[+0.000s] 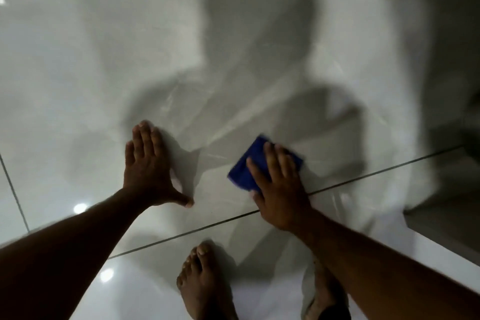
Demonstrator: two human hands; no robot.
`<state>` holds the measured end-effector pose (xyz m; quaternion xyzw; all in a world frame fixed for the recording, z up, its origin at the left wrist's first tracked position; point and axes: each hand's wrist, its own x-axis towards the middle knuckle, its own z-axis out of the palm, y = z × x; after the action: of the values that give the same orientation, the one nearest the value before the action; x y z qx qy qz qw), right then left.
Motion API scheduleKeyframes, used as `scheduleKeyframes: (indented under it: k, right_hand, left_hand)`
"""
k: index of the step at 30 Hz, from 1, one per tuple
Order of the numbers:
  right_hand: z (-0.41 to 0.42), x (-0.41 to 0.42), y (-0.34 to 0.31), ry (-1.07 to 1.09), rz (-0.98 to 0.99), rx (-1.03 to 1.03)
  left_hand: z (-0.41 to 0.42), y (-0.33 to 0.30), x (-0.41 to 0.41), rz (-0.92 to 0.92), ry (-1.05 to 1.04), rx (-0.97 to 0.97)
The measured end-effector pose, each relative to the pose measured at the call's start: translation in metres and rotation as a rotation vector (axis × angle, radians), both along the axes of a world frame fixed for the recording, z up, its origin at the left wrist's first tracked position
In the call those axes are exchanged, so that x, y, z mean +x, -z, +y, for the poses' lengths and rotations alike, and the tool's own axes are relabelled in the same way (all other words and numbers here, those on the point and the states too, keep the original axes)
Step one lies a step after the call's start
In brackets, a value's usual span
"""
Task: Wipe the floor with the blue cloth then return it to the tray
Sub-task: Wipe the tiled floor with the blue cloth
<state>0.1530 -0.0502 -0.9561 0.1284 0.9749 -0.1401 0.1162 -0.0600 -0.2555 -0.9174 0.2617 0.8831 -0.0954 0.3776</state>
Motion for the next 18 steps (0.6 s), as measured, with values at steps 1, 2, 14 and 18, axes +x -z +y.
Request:
scheduleKeyframes:
  k: [1,2,14,18]
  right_hand:
    - [0.019,0.005,0.0,-0.202,0.025,-0.006]
    - [0.045,0.006,0.002,-0.304,0.055,0.019]
    - [0.053,-0.088,0.006,-0.437,0.156,0.003]
    - [0.023,-0.194,0.01,0.071,0.131,0.04]
  left_hand:
    - [-0.001,-0.001,0.0,0.005,0.006,-0.002]
    - [-0.001,-0.002,0.0,0.01,0.013,-0.002]
    - [0.002,-0.001,0.0,0.002,-0.018,0.003]
    - [-0.007,0.008,0.002,0.038,0.005,0.041]
